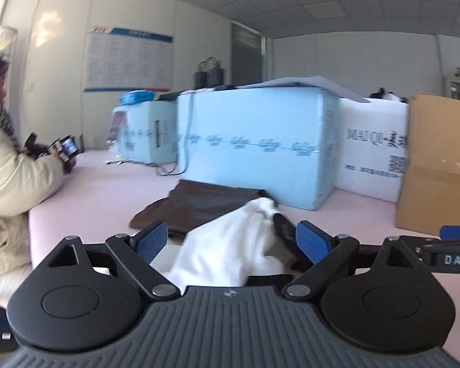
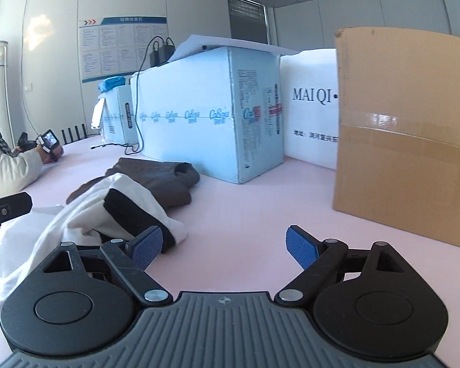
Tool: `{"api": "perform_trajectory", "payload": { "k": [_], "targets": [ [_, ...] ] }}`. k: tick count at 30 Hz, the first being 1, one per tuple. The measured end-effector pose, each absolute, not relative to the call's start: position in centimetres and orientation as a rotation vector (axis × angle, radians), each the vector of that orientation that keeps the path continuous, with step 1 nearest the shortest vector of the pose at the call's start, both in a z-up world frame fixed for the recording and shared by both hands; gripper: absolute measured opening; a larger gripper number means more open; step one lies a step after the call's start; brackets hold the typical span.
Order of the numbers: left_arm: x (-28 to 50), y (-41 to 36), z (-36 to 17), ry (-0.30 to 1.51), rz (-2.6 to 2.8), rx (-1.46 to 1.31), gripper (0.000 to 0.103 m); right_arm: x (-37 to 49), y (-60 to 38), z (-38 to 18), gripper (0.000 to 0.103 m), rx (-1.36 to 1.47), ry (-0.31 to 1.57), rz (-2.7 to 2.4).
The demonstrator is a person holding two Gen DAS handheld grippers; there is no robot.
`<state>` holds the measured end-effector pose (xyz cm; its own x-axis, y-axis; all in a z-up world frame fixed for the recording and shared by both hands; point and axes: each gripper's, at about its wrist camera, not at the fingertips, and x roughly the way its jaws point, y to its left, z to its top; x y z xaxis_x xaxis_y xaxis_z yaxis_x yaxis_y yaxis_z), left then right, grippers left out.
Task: Fold clothes
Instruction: 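Grasp the white T-shirt with the left gripper while the right gripper grasps it too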
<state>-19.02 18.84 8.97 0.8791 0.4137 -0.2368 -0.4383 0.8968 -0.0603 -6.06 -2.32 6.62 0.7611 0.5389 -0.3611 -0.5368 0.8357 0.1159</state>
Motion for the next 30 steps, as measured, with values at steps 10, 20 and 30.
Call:
{"api": "perform_trajectory", "payload": {
  "k": [10,20,30],
  "targets": [
    [-18.9,23.2,6.5,0.465,0.463,-0.086,0.09,-3.4,2.8,3.9,0.09,0.006,0.583,0.707],
    [-14.6,23.2,2.6,0.658,0.455,-0.147,0.082,-0.7,2.1,1.9,0.087,0.164,0.696,0.867],
    [-14.8,22.9,2.8,0.639,0.424,-0.165,0.049,0.7,4.8,0.9,0.086,0.326,0.806,1.005]
  ]
}}
